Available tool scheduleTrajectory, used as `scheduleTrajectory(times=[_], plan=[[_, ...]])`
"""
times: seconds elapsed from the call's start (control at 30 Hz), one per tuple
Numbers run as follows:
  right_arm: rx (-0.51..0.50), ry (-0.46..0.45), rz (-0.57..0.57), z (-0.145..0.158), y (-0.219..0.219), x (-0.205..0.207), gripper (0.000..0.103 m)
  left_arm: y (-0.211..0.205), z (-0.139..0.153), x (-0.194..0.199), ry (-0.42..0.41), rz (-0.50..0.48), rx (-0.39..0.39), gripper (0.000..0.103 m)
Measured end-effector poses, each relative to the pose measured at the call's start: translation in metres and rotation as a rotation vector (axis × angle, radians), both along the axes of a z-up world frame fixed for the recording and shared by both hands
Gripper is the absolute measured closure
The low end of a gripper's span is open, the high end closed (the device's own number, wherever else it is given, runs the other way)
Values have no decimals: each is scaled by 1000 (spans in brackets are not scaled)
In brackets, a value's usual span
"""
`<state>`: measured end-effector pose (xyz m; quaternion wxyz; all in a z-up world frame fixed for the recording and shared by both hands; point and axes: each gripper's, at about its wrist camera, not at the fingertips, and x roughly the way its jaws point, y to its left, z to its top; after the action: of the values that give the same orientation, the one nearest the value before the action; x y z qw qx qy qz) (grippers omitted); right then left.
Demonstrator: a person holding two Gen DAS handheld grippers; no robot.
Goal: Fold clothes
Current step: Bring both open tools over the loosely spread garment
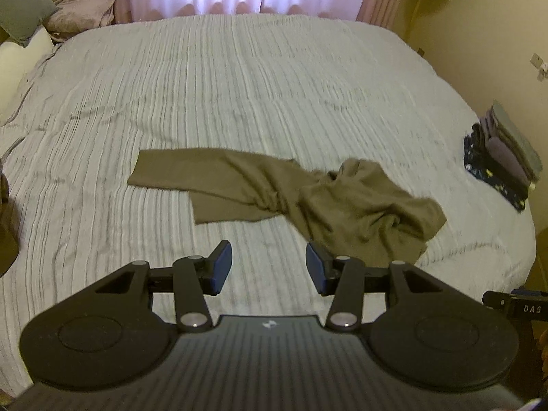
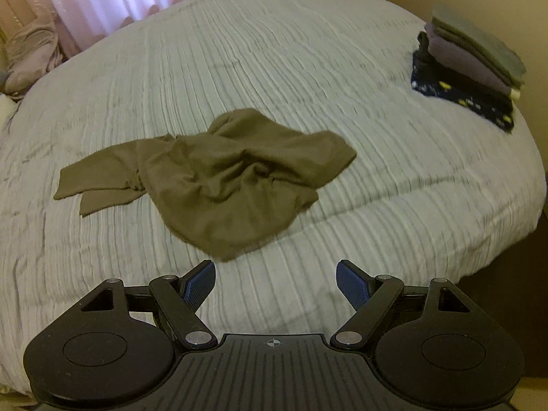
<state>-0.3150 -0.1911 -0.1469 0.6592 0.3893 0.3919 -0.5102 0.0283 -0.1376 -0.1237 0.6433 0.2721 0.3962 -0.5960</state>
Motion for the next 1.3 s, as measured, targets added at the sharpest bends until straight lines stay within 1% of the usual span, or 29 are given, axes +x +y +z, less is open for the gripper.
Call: scheduleTrajectory(times=[0.13, 0.27, 0.37, 0.5, 0.63, 0.87, 1.07, 1.3], plan=[[18, 8, -5, -19, 18, 14, 22, 12, -14, 17, -11, 10, 39, 60], [35, 14, 11, -27, 30, 29, 22, 18, -19, 25, -21, 9, 60, 60], [33, 24, 16, -29, 30, 37, 22, 16, -20, 27, -42, 14, 69, 60], [4, 39, 6, -30, 24, 42, 22, 10, -22, 24, -44, 14, 70, 60], [8, 42, 21, -32, 14, 42, 22, 0, -24, 18, -45, 25, 73, 60], [19, 42, 66, -39, -19, 26, 22, -24, -32, -5, -58, 64, 103, 60], [42, 35, 105, -43, -55, 2, 22, -47, -34, -38, -49, 90, 106, 60], [48, 37, 187, -50, -90, -17, 22, -64, -46, -74, -43, 130, 140, 60]])
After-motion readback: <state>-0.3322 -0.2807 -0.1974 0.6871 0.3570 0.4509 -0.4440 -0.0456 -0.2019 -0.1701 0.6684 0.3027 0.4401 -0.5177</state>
